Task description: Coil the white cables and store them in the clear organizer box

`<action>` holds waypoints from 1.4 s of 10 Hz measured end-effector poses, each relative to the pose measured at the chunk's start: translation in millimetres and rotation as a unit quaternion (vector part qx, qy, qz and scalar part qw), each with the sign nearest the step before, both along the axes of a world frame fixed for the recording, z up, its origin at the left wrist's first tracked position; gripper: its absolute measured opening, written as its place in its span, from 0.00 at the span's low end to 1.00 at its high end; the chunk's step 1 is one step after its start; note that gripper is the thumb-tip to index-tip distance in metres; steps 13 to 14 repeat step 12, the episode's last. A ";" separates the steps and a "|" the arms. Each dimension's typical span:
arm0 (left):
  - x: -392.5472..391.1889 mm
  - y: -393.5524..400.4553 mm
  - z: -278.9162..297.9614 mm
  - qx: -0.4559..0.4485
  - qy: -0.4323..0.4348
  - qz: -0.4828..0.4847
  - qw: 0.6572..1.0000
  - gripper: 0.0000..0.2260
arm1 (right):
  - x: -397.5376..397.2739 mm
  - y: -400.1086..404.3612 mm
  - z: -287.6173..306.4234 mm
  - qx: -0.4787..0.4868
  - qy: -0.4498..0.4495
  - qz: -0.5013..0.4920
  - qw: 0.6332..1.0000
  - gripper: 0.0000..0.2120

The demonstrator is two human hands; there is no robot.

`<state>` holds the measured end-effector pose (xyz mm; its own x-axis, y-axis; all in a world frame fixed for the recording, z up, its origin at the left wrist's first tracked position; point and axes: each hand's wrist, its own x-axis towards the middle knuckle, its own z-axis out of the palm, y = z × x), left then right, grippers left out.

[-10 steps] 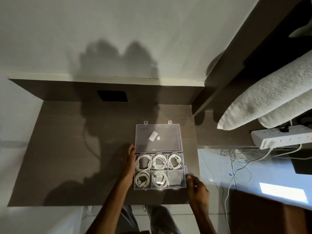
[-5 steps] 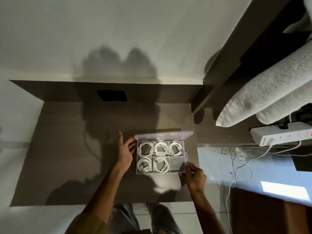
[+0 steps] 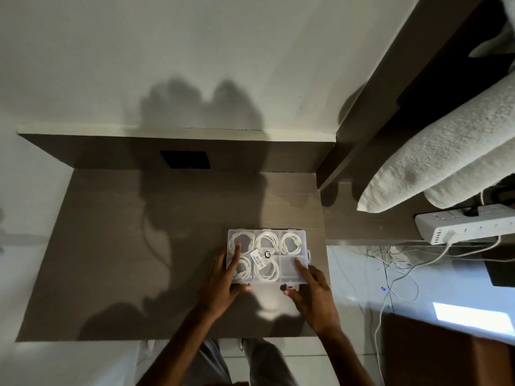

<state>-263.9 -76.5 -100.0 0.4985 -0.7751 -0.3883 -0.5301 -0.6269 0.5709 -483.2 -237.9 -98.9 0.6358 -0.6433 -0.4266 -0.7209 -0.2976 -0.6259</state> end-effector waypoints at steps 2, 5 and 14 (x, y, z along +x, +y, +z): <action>-15.0 6.6 -11.4 0.007 -0.131 -0.003 0.991 0.45 | 1.6 1.1 -14.8 -0.052 -0.010 -0.006 0.999 0.37; -18.3 -0.1 -24.2 0.088 -0.217 -0.062 0.970 0.35 | 2.6 -4.5 -30.4 -0.120 -0.021 0.004 0.993 0.45; 58.0 -138.8 3.2 0.097 -0.102 -0.062 0.988 0.43 | 105.3 -141.7 32.1 -0.132 0.136 0.065 0.980 0.39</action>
